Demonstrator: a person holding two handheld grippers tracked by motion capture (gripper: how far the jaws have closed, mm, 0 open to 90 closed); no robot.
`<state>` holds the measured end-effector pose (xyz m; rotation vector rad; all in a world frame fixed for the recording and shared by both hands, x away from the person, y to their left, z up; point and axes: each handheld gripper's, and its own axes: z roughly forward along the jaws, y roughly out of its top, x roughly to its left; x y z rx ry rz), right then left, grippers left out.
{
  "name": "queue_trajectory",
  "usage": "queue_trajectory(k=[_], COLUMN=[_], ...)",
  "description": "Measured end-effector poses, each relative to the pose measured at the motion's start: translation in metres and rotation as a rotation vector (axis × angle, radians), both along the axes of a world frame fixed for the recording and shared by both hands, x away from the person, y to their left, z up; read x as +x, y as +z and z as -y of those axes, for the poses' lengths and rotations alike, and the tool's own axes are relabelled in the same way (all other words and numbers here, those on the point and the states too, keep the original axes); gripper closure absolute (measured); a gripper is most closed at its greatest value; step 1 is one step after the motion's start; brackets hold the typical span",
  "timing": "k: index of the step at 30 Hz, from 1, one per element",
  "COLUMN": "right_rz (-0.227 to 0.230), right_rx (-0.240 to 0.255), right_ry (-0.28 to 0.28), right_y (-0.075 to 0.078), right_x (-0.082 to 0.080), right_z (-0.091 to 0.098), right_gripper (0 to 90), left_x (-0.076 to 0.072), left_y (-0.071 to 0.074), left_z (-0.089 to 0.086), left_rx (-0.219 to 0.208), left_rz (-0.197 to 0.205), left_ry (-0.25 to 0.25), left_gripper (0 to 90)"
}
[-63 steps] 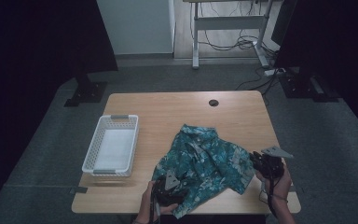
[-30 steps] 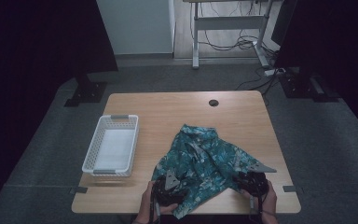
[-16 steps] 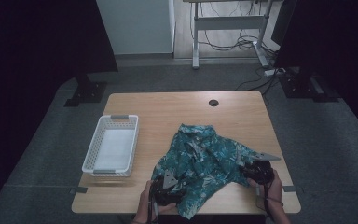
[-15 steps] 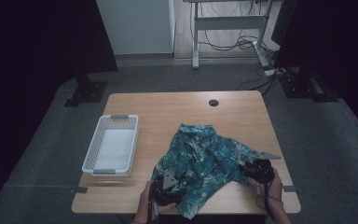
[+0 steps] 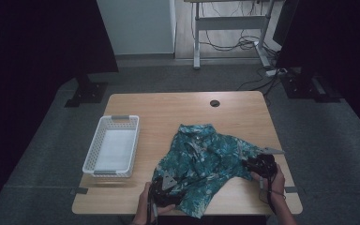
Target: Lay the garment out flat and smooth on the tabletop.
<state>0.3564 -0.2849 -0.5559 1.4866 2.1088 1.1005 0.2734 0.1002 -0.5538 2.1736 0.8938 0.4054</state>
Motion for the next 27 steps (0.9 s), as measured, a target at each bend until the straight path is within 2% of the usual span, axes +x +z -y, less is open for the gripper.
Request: queue_trajectory(k=[5, 8, 9, 11, 13, 18, 22, 27], right_rz=[-0.001, -0.006, -0.008, 0.010, 0.028, 0.075, 0.104, 0.104], right_rx=[-0.022, -0.010, -0.013, -0.051, -0.029, -0.007, 0.010, 0.018], right_ry=[-0.022, -0.033, -0.033, -0.059, -0.049, 0.044, 0.129, 0.214], right_y=[0.001, 0.001, 0.002, 0.002, 0.003, 0.014, 0.023, 0.022], right_x=[0.011, 0.015, 0.016, 0.012, 0.005, -0.015, -0.030, -0.045], right_z=[0.003, 0.003, 0.002, -0.002, -0.007, -0.034, -0.059, -0.087], right_gripper=[62.5, 61.1, 58.6, 57.1, 56.1, 53.9, 52.7, 51.9], left_x=[-0.002, -0.003, -0.003, -0.003, -0.002, -0.002, -0.004, -0.004], left_y=[0.000, 0.000, 0.000, 0.000, 0.000, 0.001, 0.005, 0.007], left_z=[0.000, 0.001, 0.002, 0.002, 0.001, 0.000, -0.003, -0.009], left_rx=[-0.017, -0.010, -0.008, -0.007, -0.009, -0.004, -0.018, -0.040], left_rz=[-0.011, -0.009, -0.009, -0.010, -0.011, 0.001, 0.018, 0.017], left_ry=[-0.015, -0.023, -0.025, -0.026, -0.024, -0.014, -0.008, -0.010], left_gripper=[36.6, 36.3, 36.0, 35.6, 35.6, 35.9, 35.9, 35.8])
